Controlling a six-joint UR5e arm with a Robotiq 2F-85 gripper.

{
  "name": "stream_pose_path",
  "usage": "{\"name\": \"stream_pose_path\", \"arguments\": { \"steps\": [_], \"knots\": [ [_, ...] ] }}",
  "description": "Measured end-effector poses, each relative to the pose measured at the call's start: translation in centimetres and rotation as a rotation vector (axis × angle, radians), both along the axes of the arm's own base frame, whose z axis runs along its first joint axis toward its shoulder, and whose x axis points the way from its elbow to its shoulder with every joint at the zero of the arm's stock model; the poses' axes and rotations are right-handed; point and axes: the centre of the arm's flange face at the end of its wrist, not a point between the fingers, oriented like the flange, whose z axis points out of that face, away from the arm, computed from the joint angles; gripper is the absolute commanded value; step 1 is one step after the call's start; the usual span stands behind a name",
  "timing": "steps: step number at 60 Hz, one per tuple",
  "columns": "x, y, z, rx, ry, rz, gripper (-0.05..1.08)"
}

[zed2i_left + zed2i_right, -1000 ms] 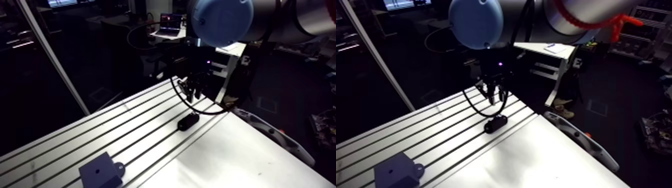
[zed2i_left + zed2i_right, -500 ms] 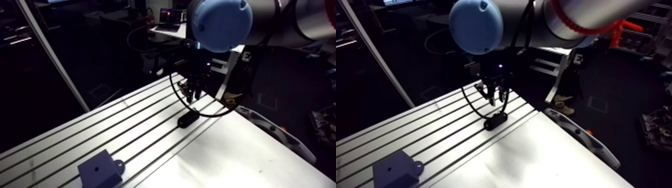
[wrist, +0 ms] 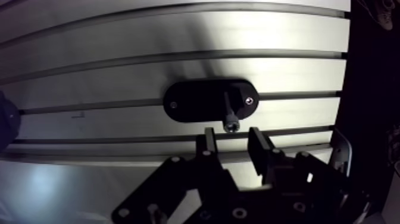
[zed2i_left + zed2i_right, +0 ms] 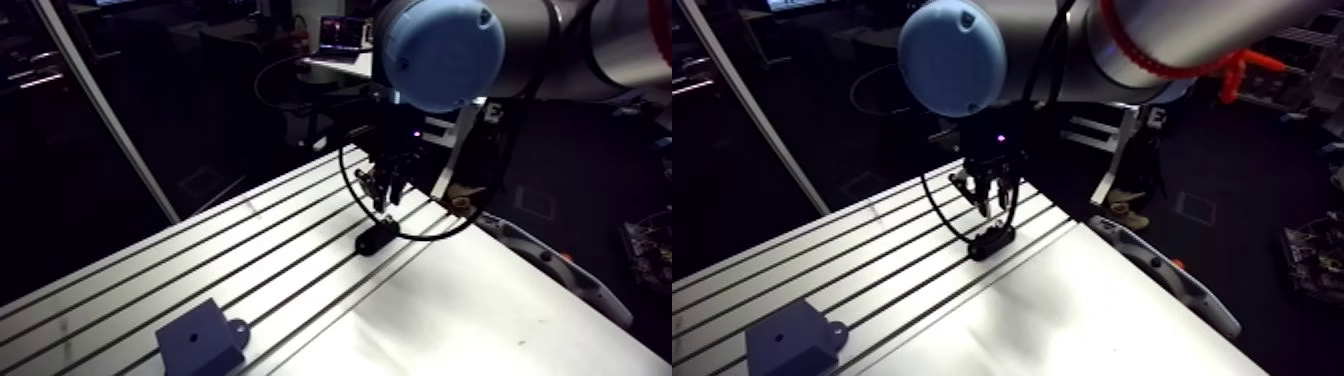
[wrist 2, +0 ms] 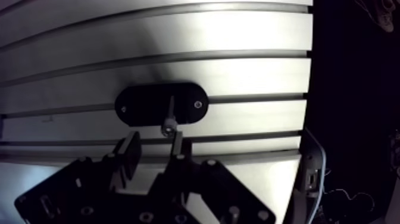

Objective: Pick up the M10 bolt and insert it into the hole until fully seated.

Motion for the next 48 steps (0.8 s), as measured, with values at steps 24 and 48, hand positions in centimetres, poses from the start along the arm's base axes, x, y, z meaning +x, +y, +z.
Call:
{"name": "stream_pose_path", "arguments": {
  "steps": [24,48],
  "knots": [
    [-0.1,0.1,-0.3,0.015,0.015,0.018,0.58],
    [-0.2,0.2,-1.2,0.008,0.007,0.020,0.58]
  ]
}}
